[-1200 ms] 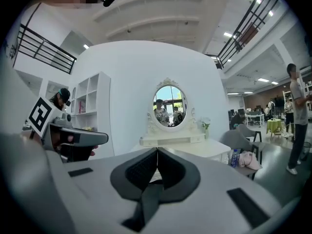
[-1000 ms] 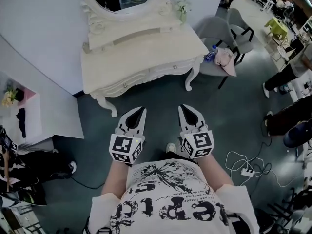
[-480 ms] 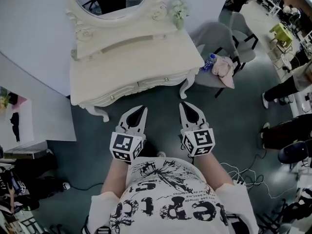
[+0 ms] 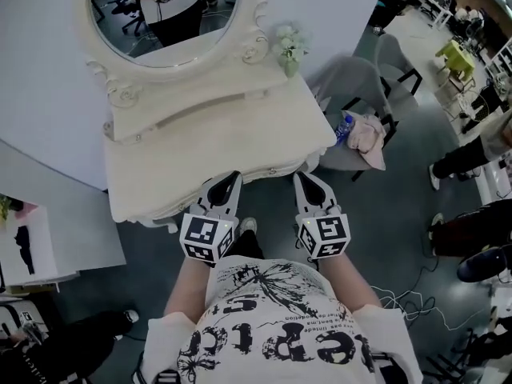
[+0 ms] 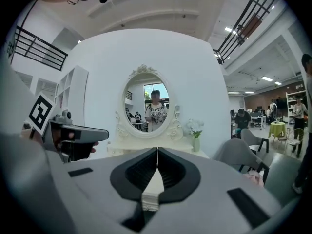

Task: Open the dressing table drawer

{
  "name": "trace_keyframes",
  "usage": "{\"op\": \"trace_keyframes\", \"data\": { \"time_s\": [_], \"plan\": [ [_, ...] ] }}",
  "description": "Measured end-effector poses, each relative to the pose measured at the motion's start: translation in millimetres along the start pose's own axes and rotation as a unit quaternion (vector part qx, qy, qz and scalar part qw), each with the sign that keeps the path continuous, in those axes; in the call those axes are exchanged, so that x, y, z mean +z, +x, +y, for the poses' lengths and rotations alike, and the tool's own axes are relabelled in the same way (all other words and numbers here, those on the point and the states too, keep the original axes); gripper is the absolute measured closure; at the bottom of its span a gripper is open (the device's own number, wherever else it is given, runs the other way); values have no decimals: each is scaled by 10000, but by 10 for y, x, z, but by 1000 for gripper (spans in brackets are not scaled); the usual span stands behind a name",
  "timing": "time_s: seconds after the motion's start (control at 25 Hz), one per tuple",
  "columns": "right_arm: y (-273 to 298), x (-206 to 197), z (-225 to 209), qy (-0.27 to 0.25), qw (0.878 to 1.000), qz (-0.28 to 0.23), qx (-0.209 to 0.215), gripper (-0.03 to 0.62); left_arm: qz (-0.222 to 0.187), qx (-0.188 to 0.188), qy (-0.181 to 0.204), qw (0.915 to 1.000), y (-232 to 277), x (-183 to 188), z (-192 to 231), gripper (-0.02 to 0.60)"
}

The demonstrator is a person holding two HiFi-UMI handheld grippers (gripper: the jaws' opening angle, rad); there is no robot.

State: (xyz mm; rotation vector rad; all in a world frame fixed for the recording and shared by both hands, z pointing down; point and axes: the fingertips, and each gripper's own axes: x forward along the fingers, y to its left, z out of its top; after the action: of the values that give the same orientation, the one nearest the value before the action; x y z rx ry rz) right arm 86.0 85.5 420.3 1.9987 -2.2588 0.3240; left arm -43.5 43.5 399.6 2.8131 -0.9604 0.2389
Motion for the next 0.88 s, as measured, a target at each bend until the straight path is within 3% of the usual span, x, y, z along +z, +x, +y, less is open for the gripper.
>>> {"op": "trace_keyframes", "data": {
  "time_s": [0.44, 0.88],
  "plan": [
    [1511, 283, -474, 58, 9996, 99, -253, 576, 72, -236, 83, 9997, 1171, 340, 1118, 561],
    [2594, 118, -747, 34, 9976, 629, 273, 576, 266, 359, -283, 9986, 1717, 173, 1769, 561]
  ]
}}
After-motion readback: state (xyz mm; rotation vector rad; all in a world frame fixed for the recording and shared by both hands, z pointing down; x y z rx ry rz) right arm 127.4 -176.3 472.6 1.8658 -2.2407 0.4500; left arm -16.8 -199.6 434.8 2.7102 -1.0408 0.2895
